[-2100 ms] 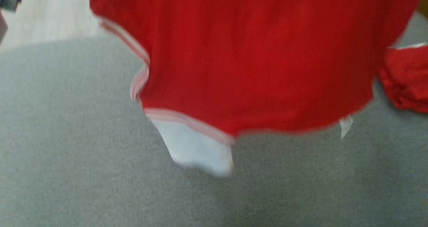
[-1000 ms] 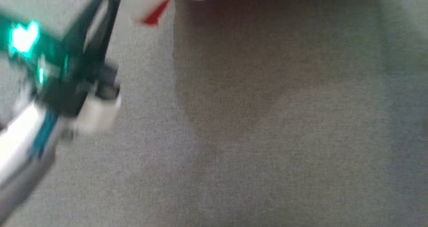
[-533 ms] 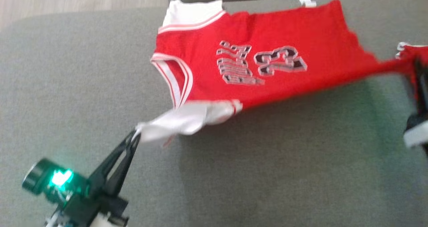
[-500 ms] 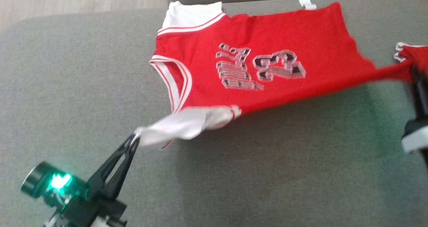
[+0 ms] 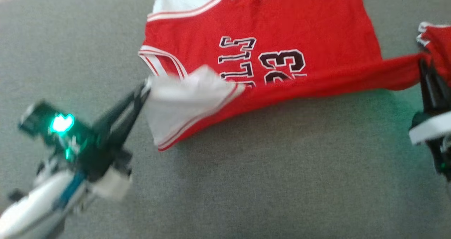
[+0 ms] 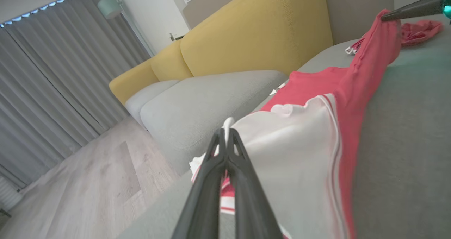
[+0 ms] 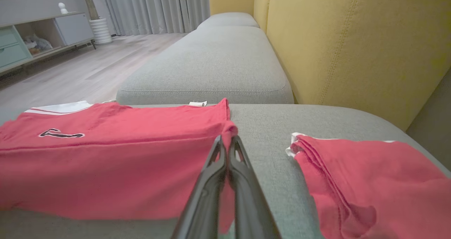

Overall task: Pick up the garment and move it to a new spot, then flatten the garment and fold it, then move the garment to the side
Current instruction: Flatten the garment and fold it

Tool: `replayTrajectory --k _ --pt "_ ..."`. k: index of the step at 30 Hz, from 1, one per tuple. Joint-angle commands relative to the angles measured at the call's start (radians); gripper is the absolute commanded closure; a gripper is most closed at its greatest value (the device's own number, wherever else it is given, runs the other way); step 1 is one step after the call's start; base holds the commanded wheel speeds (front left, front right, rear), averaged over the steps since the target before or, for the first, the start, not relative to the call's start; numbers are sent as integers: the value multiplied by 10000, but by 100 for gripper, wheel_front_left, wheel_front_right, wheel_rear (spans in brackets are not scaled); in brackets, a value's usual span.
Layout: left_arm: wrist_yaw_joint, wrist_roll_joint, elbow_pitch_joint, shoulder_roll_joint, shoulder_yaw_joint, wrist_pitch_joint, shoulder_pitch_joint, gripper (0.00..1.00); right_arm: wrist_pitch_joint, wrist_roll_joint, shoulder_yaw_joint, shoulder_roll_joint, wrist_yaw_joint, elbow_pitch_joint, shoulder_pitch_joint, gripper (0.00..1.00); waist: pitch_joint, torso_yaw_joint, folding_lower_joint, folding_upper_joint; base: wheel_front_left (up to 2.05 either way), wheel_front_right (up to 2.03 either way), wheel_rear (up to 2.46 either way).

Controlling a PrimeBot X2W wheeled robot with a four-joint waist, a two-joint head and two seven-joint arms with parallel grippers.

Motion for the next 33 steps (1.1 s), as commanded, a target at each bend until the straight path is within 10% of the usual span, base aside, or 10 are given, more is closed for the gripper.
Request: replayTrajectory --k 1,14,15,17,18,33 --pt "-154 155 40 252 435 103 -732 100 -53 -21 151 -212 -7 -59 -285 100 357 -32 -1 -1 0 0 0" --pt "-2078 1284 4038 -1341 -185 112 -4411 100 -21 463 1935 -138 -7 2104 -2590 100 1346 -60 -1 -1 0 0 0" --pt "-2097 1268 4333 -1465 -186 99 -4521 97 -25 545 2032 -127 -7 2223 -2696 86 1369 -59 -1 -1 0 0 0" --pt "-2181 1112 4872 -1715 -180 114 -4626 47 -33 726 2206 -106 -7 2414 -2866 0 1393 -58 -1 -1 0 0 0" --pt "-2187 1047 5096 -1818 -175 119 -4646 0 -38 787 2263 -106 -7 2480 -2946 0 1398 -57 -1 -1 0 0 0" --pt "639 -2156 4408 -3553 1444 160 -457 0 -51 813 1159 85 -7 1693 -2031 0 652 12 -1 -1 0 0 0"
